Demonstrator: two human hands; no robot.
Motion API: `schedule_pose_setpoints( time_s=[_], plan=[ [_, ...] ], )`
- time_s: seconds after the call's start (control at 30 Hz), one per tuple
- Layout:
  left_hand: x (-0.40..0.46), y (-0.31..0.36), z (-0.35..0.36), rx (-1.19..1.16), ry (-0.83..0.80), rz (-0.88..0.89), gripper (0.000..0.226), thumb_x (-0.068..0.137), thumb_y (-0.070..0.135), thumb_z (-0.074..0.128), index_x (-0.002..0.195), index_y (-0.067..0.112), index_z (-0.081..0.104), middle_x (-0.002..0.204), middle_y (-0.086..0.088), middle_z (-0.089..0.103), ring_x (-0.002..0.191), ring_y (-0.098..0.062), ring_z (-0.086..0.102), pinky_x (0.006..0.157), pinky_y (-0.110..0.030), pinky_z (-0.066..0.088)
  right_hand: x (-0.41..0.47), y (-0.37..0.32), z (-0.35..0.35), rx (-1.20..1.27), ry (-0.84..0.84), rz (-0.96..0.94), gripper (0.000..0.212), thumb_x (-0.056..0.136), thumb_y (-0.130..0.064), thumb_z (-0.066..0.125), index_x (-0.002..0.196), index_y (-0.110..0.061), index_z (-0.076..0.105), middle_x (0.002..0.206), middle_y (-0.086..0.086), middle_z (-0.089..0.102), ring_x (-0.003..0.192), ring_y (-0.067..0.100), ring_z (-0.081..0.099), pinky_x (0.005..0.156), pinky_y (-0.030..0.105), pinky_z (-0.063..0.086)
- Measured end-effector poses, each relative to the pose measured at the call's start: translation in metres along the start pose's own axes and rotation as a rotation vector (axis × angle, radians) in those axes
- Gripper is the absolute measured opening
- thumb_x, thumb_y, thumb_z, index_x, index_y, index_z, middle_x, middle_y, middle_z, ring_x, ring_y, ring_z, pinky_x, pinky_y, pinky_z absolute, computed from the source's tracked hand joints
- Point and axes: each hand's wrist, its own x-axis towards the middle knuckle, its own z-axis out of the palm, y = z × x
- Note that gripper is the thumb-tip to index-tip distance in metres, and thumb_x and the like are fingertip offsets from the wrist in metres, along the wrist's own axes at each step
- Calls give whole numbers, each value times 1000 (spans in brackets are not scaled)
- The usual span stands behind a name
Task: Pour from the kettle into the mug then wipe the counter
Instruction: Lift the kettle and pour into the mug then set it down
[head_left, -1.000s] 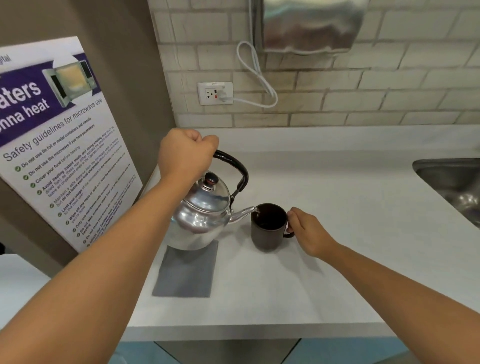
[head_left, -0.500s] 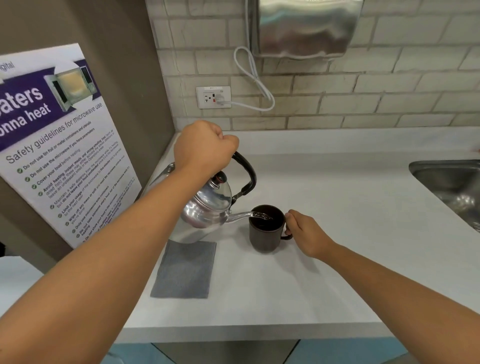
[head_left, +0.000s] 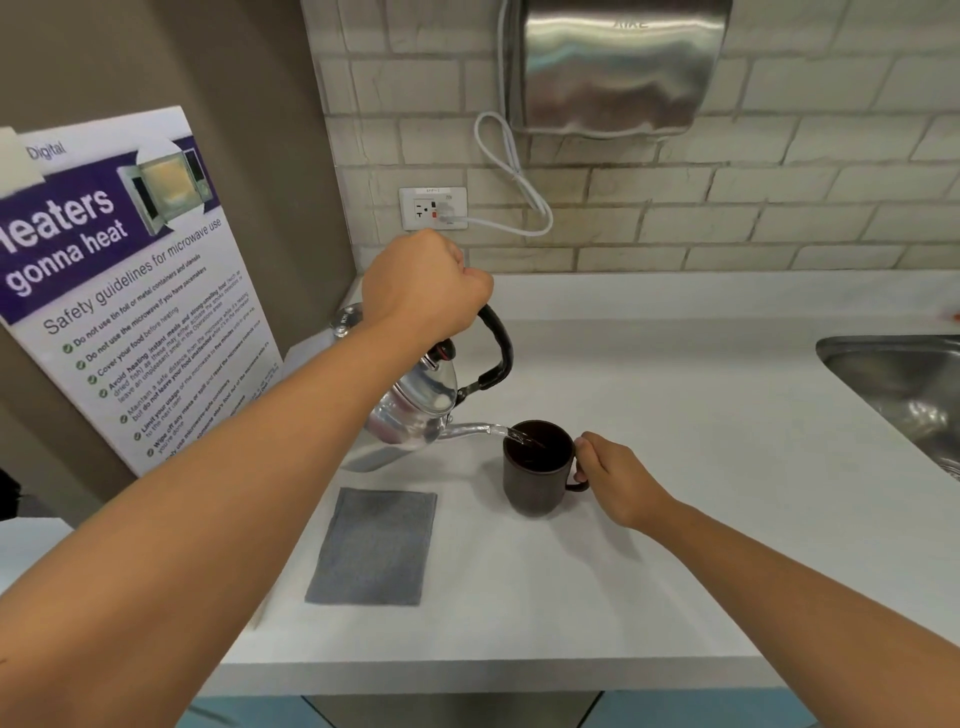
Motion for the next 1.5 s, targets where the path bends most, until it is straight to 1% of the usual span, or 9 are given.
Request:
schedule_pose_setpoints(
  time_s=[0.13, 0.3, 0.67, 0.83, 1.0, 1.13, 1.23, 1.37, 1.5],
  plan=[
    [1, 0, -3, 16, 6, 37, 28, 65, 15, 52, 44, 16, 33, 44, 3, 29, 43, -16, 25, 47, -24, 26, -1, -1, 0, -2, 8, 6, 44, 101, -32, 27, 81, 1, 51, 82, 20, 64, 77, 24, 62, 68, 28, 46],
    [3, 2, -5, 35, -12, 55, 30, 65, 14, 52, 43, 16, 32, 42, 4, 28, 42, -16, 25, 46, -24, 23, -2, -4, 0, 11, 5, 29, 45, 100, -32, 28, 83, 2, 50, 84, 23, 63, 80, 32, 60, 74, 39, 49],
    [8, 7, -7, 53, 6, 103, 32, 66, 15, 52, 44, 17, 31, 41, 4, 25, 42, -16, 23, 45, -24, 22, -4, -11, -2, -2, -2, 36, 44, 100, -28, 26, 85, 4, 52, 85, 24, 63, 81, 35, 60, 75, 43, 49],
    [5, 1, -4, 37, 30, 92, 31, 66, 16, 51, 43, 16, 30, 42, 3, 26, 42, -17, 23, 46, -24, 23, -4, -10, -3, 4, -5, 38, 44, 101, -28, 27, 84, 5, 52, 85, 24, 63, 82, 34, 60, 75, 41, 48],
    [0, -9, -1, -61, 40, 18, 28, 68, 18, 54, 45, 14, 38, 43, 1, 33, 45, -19, 32, 49, -26, 34, -3, -8, -2, 6, -10, 33, 43, 101, -27, 27, 84, 4, 51, 85, 24, 63, 77, 27, 60, 75, 39, 48],
    [-5, -16, 1, -154, 62, -44, 22, 68, 17, 55, 49, 8, 48, 49, -6, 37, 48, -19, 34, 49, -27, 33, -3, -8, -3, 15, -14, 28, 42, 101, -27, 28, 83, 3, 52, 84, 23, 63, 72, 19, 57, 75, 38, 47],
    [-8, -21, 5, -218, 76, -89, 26, 68, 16, 56, 46, 11, 41, 49, -6, 35, 49, -19, 32, 49, -27, 30, -3, -7, -3, 25, -21, 21, 41, 101, -26, 29, 82, 2, 52, 84, 22, 63, 73, 19, 59, 76, 38, 47],
    [-10, -29, 11, -337, 70, -161, 34, 66, 17, 58, 40, 16, 36, 42, 1, 32, 44, -17, 31, 52, -28, 34, -1, -6, -5, 19, -37, 1, 37, 101, -26, 29, 74, -13, 51, 77, 11, 63, 76, 22, 60, 76, 36, 47],
    [-11, -38, 16, -462, 91, -216, 41, 64, 19, 58, 35, 17, 29, 32, 9, 21, 37, -9, 19, 55, -30, 35, 0, -5, -6, 39, -37, -23, 37, 101, -26, 29, 70, -19, 48, 74, 4, 61, 79, 27, 61, 77, 37, 48]
  ],
)
